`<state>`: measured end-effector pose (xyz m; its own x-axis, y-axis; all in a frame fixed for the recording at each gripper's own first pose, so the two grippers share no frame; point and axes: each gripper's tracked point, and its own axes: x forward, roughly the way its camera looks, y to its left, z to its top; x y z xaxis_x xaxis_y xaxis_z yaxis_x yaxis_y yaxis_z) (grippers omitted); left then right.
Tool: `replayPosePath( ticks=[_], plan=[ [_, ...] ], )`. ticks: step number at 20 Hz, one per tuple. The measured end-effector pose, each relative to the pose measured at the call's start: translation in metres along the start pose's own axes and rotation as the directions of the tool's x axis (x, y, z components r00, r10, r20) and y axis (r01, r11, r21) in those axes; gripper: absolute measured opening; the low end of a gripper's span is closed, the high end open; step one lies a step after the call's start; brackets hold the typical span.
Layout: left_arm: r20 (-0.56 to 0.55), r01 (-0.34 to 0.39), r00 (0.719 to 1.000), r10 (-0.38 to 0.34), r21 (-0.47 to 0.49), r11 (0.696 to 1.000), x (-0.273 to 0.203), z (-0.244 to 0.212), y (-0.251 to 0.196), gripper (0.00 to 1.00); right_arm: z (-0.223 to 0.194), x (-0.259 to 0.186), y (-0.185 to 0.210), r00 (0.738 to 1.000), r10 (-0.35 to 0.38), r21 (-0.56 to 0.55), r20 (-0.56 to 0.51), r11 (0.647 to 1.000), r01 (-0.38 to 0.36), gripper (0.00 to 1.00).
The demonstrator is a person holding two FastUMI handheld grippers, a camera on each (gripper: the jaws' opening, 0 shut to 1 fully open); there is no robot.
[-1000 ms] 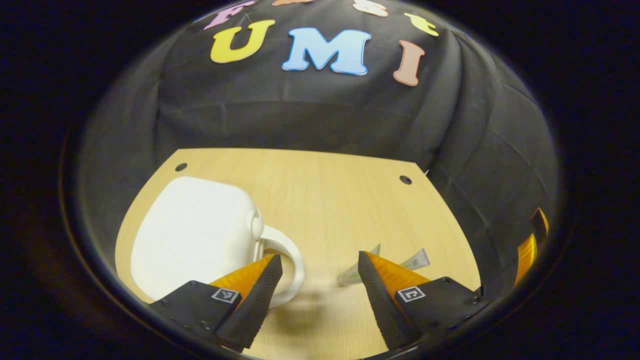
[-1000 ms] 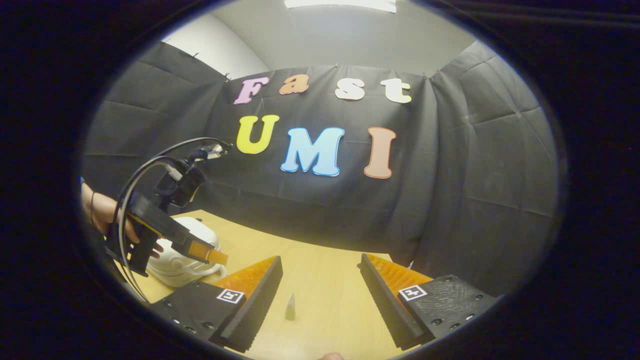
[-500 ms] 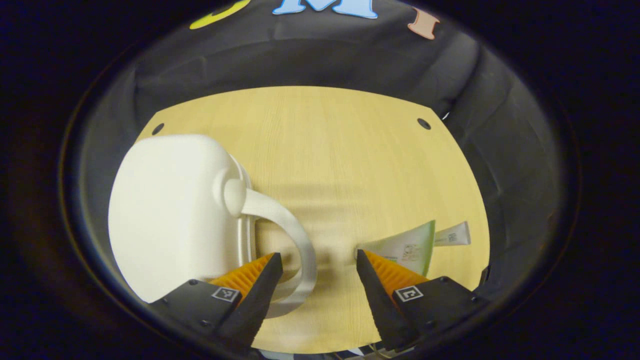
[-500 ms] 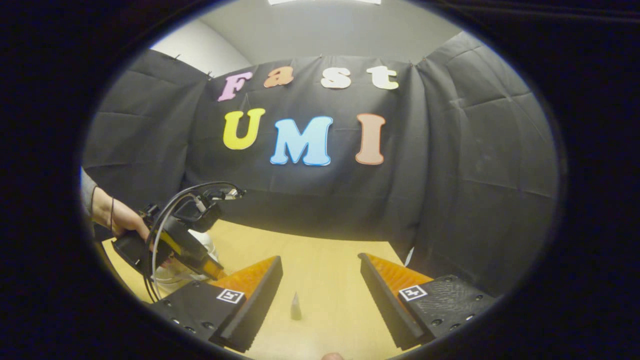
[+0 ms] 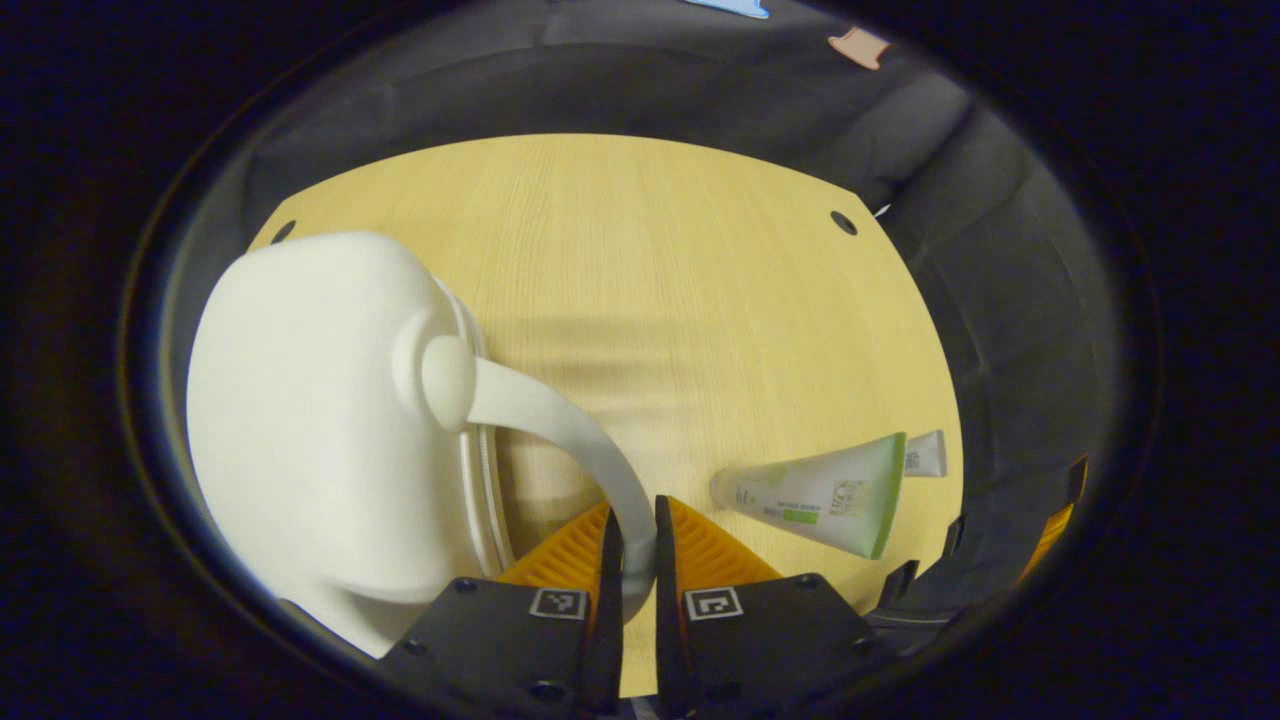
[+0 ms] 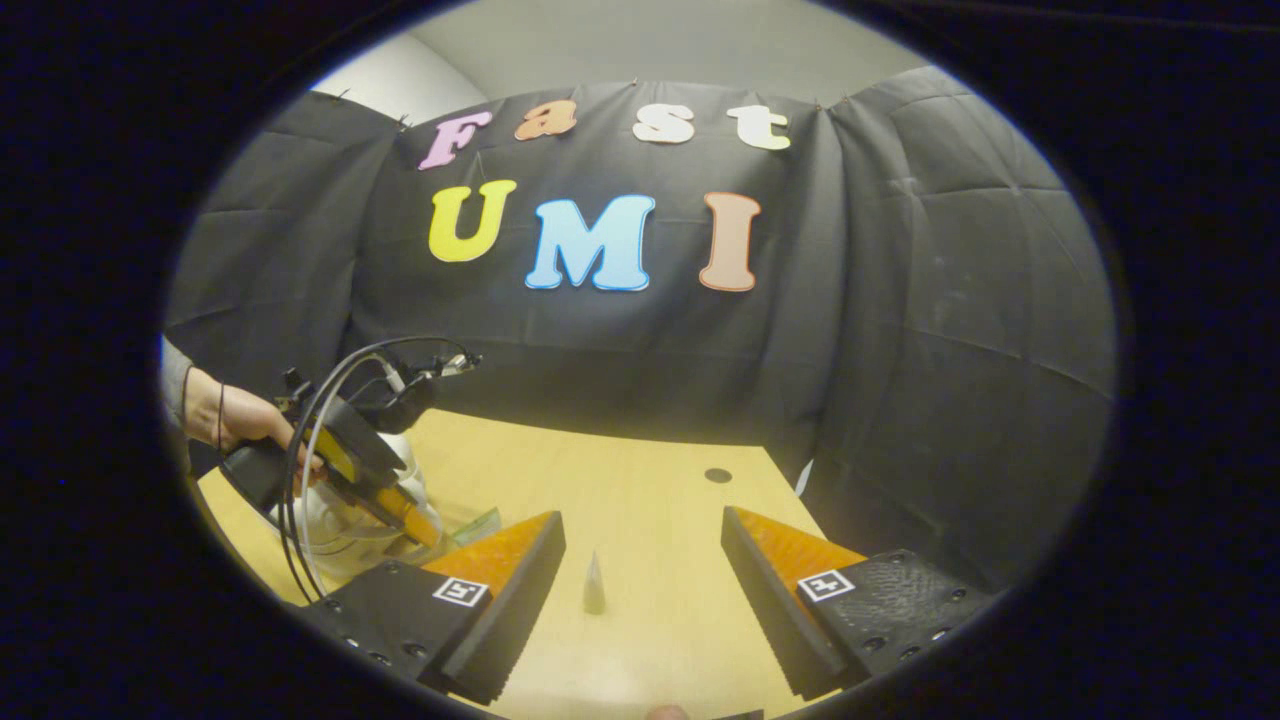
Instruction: First open the suitcase, pack the skin care products into it, and then close the suitcase.
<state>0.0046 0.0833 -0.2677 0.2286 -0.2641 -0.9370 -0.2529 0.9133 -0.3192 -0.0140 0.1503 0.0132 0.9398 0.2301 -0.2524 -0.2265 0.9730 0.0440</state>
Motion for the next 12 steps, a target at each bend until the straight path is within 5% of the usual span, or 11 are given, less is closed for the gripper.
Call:
replayPosePath(
  ticks=[7, 12],
  plan=[
    [0.097, 0.034, 0.995, -0.039, 0.054, 0.998, -0.096, 0.038, -0.012, 0.21, 0.014, -0.001, 0.019, 0.999, 0.011, -0.028, 0.035, 1.0, -0.01, 0.95],
    [0.176, 0.024, 0.984, -0.027, 0.024, 0.999, -0.21, 0.063, 0.04, 0.17, 0.021, -0.002, 0.036, 0.998, 0.023, -0.017, 0.052, 1.0, -0.022, 0.94]
  ],
)
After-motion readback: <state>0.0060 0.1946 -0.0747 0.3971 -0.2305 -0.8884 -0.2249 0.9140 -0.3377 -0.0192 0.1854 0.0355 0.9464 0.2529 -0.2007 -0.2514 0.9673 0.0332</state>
